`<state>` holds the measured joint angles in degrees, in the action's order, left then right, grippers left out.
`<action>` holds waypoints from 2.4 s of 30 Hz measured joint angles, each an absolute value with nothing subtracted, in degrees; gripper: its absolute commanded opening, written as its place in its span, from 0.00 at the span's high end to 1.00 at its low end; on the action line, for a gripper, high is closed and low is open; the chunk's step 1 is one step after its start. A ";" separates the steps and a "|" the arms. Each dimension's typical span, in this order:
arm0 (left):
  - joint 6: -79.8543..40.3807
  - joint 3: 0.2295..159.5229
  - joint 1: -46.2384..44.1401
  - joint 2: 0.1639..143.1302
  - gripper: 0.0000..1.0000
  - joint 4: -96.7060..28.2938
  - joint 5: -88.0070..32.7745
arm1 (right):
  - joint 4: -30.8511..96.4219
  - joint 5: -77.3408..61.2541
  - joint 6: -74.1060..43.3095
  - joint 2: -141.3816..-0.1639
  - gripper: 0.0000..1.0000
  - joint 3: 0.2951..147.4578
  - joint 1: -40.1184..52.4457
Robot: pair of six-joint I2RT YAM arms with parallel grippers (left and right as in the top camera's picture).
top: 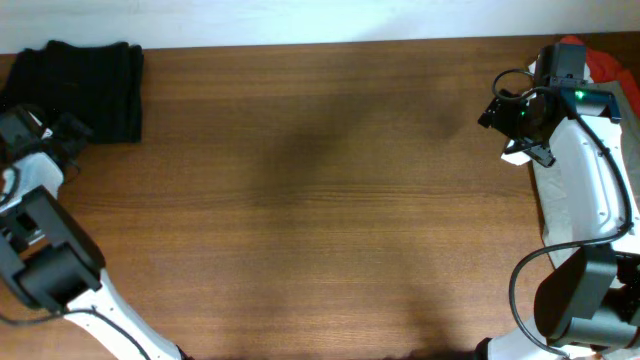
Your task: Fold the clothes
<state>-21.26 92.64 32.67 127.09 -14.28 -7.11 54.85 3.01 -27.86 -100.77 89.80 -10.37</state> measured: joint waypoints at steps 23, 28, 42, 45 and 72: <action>-19.03 92.68 28.40 96.57 0.01 -67.11 -36.03 | 60.25 -9.54 -29.58 -99.44 0.01 90.80 -10.09; -16.82 92.68 19.55 95.07 0.01 -69.23 -33.34 | 66.30 -10.63 -26.13 -89.54 0.01 90.94 -7.94; -15.57 92.07 -18.33 91.79 0.01 -65.06 -9.45 | 76.31 2.24 -29.89 -66.15 0.01 91.15 14.33; -15.55 92.05 -22.17 91.79 0.01 -63.86 -5.74 | 75.88 6.04 -31.38 -61.67 0.01 91.11 15.16; -15.57 92.03 -22.94 91.79 0.01 -63.61 -2.48 | 64.69 17.10 -31.07 -61.01 0.02 83.90 14.92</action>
